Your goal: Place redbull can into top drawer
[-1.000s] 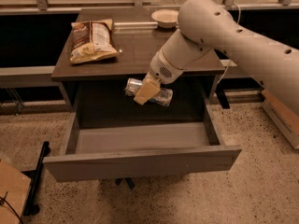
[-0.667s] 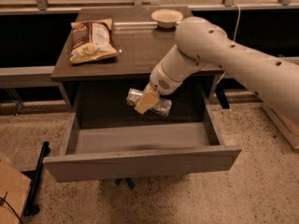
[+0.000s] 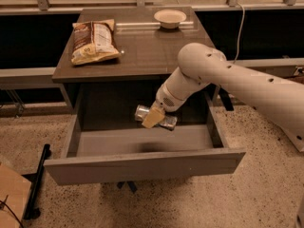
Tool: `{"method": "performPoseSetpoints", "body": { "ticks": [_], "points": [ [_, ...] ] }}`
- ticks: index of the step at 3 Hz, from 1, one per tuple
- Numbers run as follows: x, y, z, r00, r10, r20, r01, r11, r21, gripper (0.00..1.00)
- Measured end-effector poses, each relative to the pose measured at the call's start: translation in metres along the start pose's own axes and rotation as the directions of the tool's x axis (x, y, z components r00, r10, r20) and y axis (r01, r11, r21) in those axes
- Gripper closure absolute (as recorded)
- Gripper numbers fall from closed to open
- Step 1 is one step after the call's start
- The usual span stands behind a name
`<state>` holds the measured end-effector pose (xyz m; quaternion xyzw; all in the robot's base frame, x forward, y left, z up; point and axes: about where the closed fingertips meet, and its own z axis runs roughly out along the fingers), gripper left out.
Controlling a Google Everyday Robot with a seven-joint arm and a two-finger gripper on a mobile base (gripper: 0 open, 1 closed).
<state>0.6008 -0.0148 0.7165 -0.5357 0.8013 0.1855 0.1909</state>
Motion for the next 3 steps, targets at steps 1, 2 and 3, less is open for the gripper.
{"method": "performPoseSetpoints", "body": {
  "ticks": [1,2,3],
  "points": [
    [0.024,-0.003,0.023,0.999,0.021,-0.035,-0.022,0.9996,-0.018,0.77],
    [0.048,-0.001,0.043,0.996,0.056,-0.067,-0.058,0.9978,-0.032,0.54],
    [0.069,-0.002,0.057,0.990,0.127,-0.059,-0.129,0.9914,-0.022,0.30]
  ]
}}
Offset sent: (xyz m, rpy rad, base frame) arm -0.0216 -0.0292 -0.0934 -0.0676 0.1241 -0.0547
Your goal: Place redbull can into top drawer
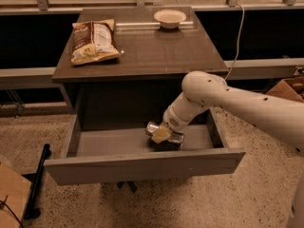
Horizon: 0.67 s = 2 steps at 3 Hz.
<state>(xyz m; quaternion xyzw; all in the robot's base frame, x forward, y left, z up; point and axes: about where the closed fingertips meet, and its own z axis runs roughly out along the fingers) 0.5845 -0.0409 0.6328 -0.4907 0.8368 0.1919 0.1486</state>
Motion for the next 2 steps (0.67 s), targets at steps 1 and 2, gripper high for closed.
{"method": "performPoseSetpoints", "body": {
  "ticks": [1,2],
  "points": [
    [-0.0013,0.0003,0.0017,1.000,-0.002,0.001,0.002,1.0000,-0.001,0.07],
    [-0.0012,0.0009,0.0029,1.000,-0.002,0.000,0.002,1.0000,-0.003,0.00]
  ]
}}
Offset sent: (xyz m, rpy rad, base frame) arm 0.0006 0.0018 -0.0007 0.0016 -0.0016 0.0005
